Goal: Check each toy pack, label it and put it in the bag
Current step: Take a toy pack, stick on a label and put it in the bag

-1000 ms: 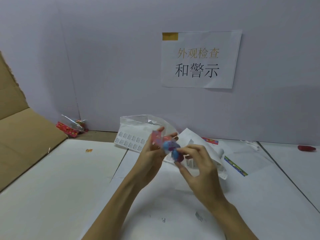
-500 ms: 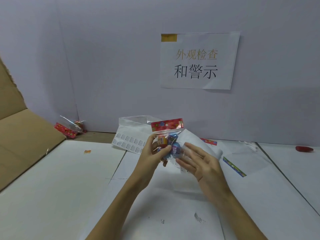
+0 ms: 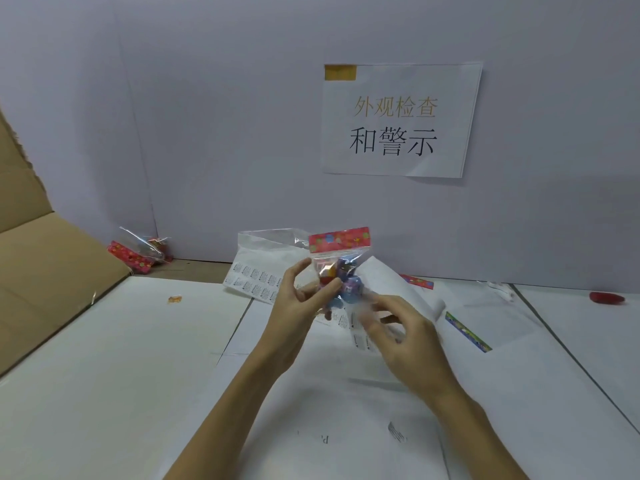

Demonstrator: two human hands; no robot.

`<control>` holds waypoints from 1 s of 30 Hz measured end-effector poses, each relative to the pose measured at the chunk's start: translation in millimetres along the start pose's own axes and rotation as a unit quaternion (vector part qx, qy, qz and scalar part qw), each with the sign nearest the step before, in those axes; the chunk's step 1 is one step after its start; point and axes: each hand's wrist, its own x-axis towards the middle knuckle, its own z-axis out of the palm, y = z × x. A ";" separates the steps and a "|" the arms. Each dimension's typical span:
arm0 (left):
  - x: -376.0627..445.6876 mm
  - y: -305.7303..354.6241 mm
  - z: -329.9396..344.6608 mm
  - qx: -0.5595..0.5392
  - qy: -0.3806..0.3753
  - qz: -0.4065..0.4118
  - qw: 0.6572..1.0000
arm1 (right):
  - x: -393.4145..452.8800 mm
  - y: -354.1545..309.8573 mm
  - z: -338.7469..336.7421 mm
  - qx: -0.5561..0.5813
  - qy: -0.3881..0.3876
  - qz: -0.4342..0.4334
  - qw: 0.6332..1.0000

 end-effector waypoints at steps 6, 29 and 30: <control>-4.2 -5.7 11.6 0.136 0.030 0.156 0.978 | -5.5 -6.3 10.5 -0.020 0.034 -0.057 0.998; 4.4 -12.3 -7.3 0.239 0.191 0.193 0.932 | -0.8 7.6 4.3 -0.041 -0.019 -0.018 0.999; 3.8 -14.6 -4.6 0.280 0.179 0.224 0.916 | -0.8 8.0 6.0 -0.049 -0.015 -0.023 0.998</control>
